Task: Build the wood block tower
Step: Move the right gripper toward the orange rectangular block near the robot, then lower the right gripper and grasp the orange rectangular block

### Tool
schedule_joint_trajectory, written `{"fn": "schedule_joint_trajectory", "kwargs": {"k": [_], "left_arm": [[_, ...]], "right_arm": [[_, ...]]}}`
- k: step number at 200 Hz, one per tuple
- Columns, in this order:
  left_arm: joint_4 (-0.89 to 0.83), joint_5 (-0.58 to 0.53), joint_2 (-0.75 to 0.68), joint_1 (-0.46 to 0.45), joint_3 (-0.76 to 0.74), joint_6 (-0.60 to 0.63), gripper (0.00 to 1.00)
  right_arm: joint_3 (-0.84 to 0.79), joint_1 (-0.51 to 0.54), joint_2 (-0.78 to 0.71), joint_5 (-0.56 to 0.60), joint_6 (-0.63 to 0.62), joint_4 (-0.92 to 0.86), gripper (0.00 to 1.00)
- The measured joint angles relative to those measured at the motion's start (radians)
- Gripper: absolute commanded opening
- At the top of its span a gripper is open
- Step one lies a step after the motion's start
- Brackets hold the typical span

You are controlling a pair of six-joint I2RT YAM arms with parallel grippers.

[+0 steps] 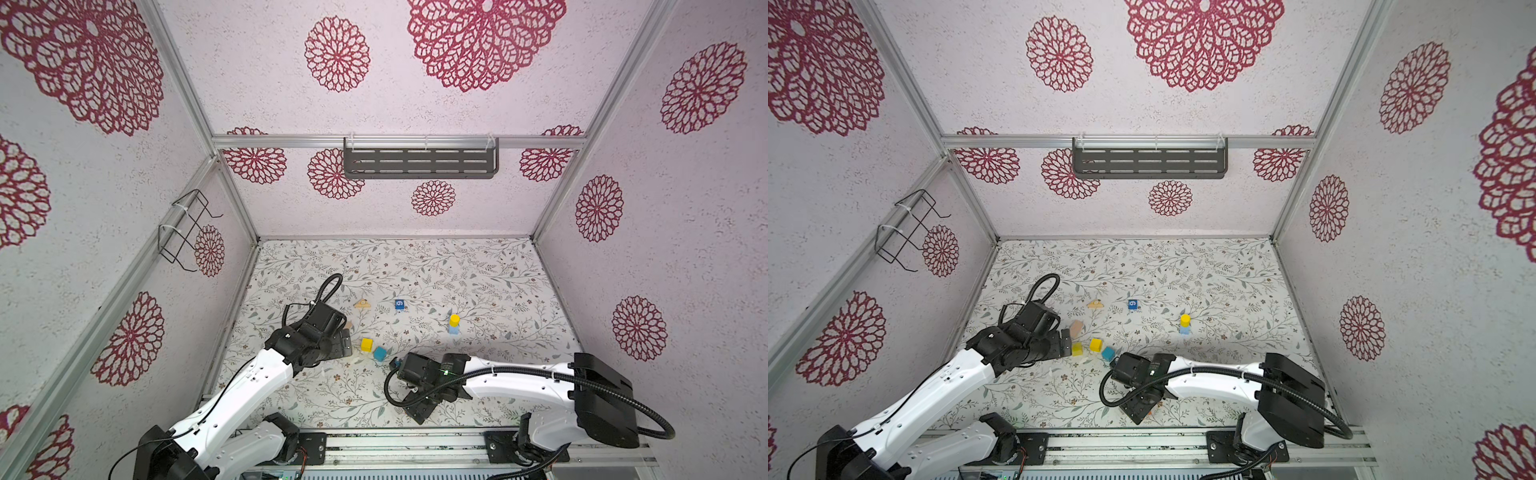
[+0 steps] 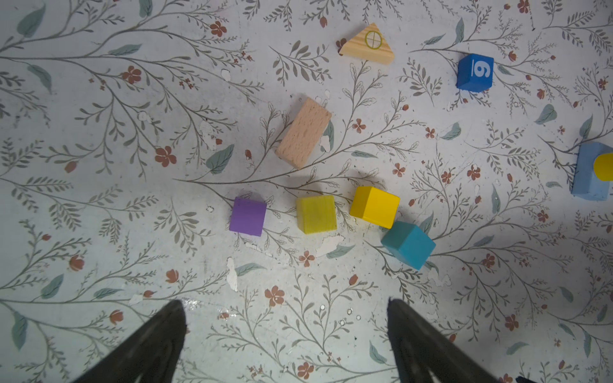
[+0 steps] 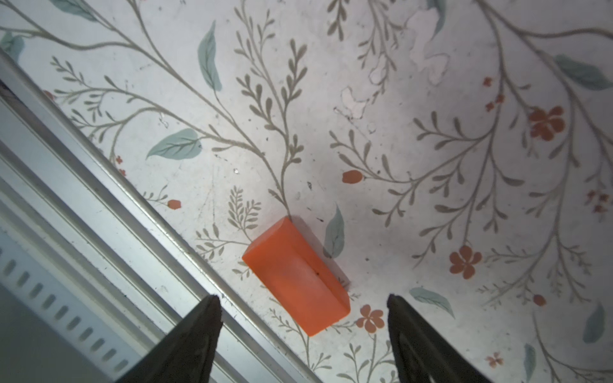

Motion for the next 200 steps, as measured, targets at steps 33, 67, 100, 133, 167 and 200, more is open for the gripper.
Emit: {"fn": "schedule_joint_trajectory", "kwargs": {"k": [33,67,100,133,167,200], "left_arm": [[0.000,-0.005,0.000,0.000,0.000,-0.001,0.97],[0.000,-0.005,0.000,0.000,0.000,-0.001,0.97],[0.001,-0.006,0.010,0.000,0.000,-0.001,0.97],[0.001,-0.006,0.019,0.000,0.000,-0.002,0.97],[0.001,-0.008,0.026,0.000,0.000,-0.001,0.97],[-0.001,-0.010,0.050,0.000,0.007,0.000,0.97]], "right_arm": [[-0.001,0.012,0.032,0.019,0.011,0.010,0.81],[-0.001,0.012,0.046,0.046,0.020,0.011,0.76],[-0.001,0.012,0.064,0.062,0.027,0.013,0.73],[-0.001,0.011,0.072,0.076,0.031,0.012,0.57],[-0.002,-0.012,0.075,0.094,0.035,0.012,0.46],[-0.002,-0.055,0.075,0.101,0.035,0.012,0.34]]}}
